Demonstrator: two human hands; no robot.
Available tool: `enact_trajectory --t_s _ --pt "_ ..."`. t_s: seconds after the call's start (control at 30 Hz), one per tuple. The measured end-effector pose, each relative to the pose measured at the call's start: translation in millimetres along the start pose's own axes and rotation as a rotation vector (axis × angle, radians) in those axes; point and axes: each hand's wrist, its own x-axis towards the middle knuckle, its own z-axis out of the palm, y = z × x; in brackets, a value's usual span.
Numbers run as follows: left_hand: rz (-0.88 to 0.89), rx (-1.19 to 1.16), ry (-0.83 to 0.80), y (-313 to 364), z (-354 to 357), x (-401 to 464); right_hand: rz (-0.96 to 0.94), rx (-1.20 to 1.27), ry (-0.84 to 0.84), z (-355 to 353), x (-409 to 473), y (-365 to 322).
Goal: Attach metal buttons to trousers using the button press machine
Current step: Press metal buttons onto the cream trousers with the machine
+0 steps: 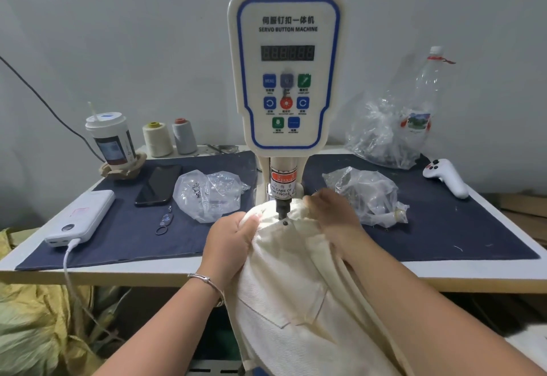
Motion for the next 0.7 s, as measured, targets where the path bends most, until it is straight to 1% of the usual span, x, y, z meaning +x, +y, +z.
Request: enact_trajectory --t_s 0.07,0.13,0.2,0.27,0.33,0.4,0.47,0.5,0.57,0.63,0.7 --pt "-0.081 -0.071 -0.043 2 -3 -1 0.171 0.006 -0.079 -8 -10 -11" --pt "-0.200 -0.124 -0.156 6 -7 -5 0.327 0.113 -0.170 -12 -23 -13" --pt "-0.267 -0.166 -0.227 8 -10 -11 0.391 0.208 -0.223 -15 -34 -9" --pt "-0.315 -0.205 -0.282 10 -12 -15 0.387 0.306 -0.243 -16 -40 -6" --pt "-0.322 -0.229 -0.317 12 -16 -20 0.351 0.394 -0.243 -17 -46 -6" --pt "-0.287 -0.259 -0.354 13 -22 -26 0.204 0.360 -0.189 -20 -53 -8" --pt "-0.309 -0.407 -0.447 9 -29 -32 0.045 0.305 -0.198 -27 -64 -11" --pt "-0.334 -0.497 -0.507 8 -35 -35 0.009 0.319 -0.271 -32 -69 -13" --pt "-0.330 -0.600 -0.663 9 -50 -40 0.031 0.353 -0.465 -43 -78 -19" --pt "-0.277 -0.591 -0.797 19 -62 -40 0.000 0.225 -0.594 -48 -86 -29" --pt "-0.223 -0.499 -0.883 40 -68 -40 -0.105 0.082 -0.618 -44 -95 -42"
